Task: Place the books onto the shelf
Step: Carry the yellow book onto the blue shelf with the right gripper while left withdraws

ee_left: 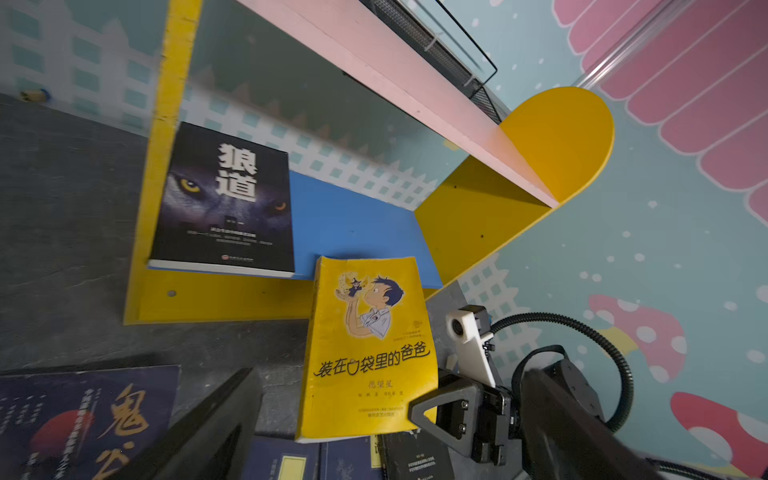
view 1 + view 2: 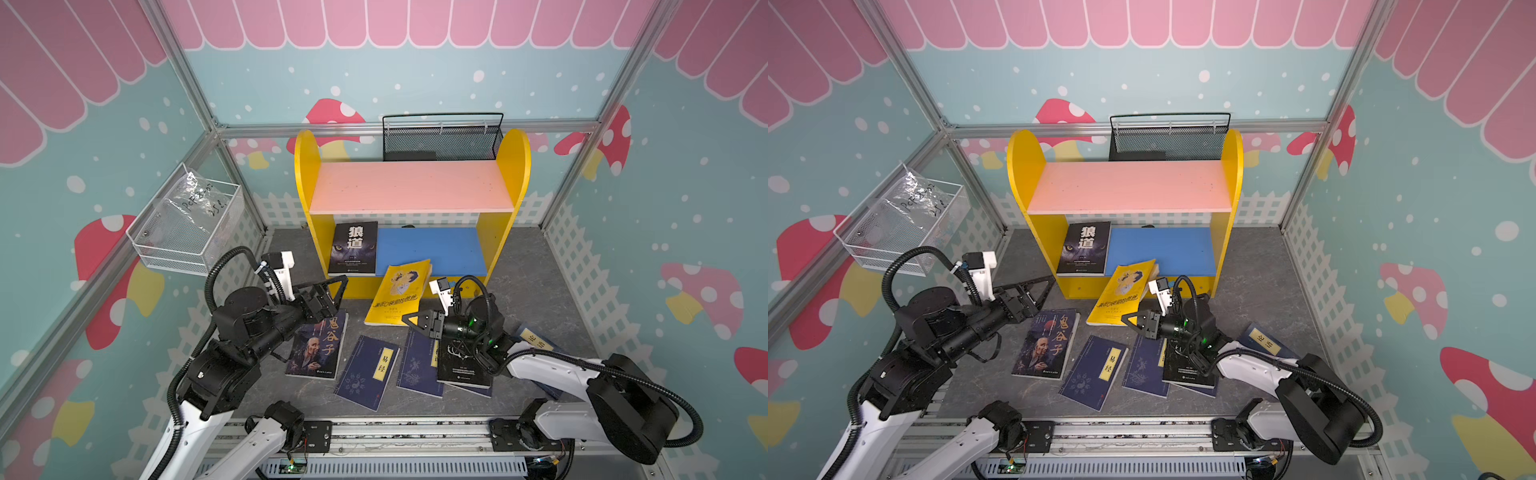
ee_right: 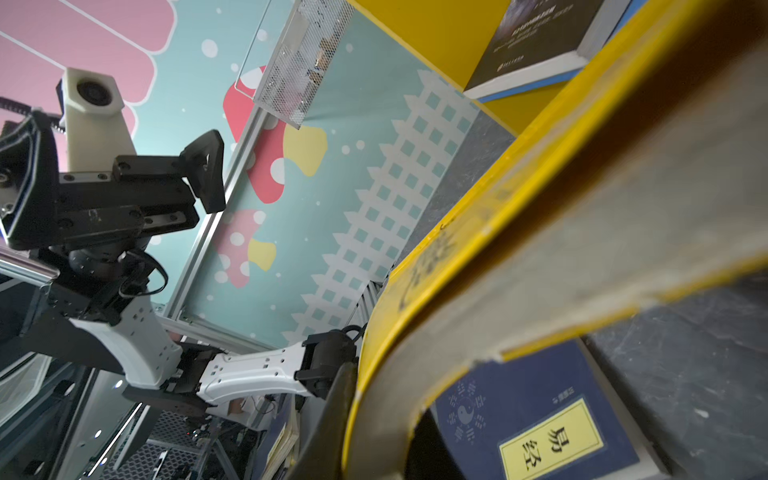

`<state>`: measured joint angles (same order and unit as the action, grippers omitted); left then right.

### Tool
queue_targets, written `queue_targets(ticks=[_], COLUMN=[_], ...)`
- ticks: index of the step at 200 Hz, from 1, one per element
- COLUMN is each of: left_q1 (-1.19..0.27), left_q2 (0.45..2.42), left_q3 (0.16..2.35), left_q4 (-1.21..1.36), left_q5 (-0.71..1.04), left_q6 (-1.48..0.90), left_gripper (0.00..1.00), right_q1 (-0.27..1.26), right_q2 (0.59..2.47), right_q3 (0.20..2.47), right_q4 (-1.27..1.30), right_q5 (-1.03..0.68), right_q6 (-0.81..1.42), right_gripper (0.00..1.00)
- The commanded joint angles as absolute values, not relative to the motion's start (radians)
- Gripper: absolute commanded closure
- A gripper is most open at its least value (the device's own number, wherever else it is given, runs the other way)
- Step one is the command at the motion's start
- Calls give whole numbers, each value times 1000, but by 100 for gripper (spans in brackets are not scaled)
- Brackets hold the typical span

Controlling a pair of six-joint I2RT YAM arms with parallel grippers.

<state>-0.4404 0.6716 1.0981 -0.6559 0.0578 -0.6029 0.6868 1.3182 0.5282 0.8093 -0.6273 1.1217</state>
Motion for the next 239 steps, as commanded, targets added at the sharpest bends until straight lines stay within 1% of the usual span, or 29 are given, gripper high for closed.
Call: queue_targets(ticks=[1,50,63,95,120,156,204,207,239], left_q1=[-437,-436,-436,-437,-436,-436,-436,-437,-436], left_q2=[638,581,574,545,520,504,490,489,495], left_q3=[1081,1028,1022,1008,998,984,960,959,936], left_q4=[-754,-773,-773,-774,-773,-799,-805,-805,-804], left_q5=[-94,-134,-136,-150,-156,-182,-204,-202,-174], left_q6=[-568,-567,-568,-567,-566,-554,-566,-565,-560], left_gripper=[1,1,1,1,1,1,1,0,1], right_q1=[678,669,666,657,638,606,579,577,567], right_q2=[1347,1395,1440,1565,1657,1752,1891,1924,2020], right_q3=[630,761,820,931,1004,1116,1235,1241,1345], right_q4=[843,805,764,764,812,858,961,968,953], right_q5=[-620,-629,-626,-645,-677,-733,-838,-841,-878], right_q6=[1031,986,971,984,1002,957,1067,1073,1110], right_gripper=[82,82,82,82,82,82,82,82,81])
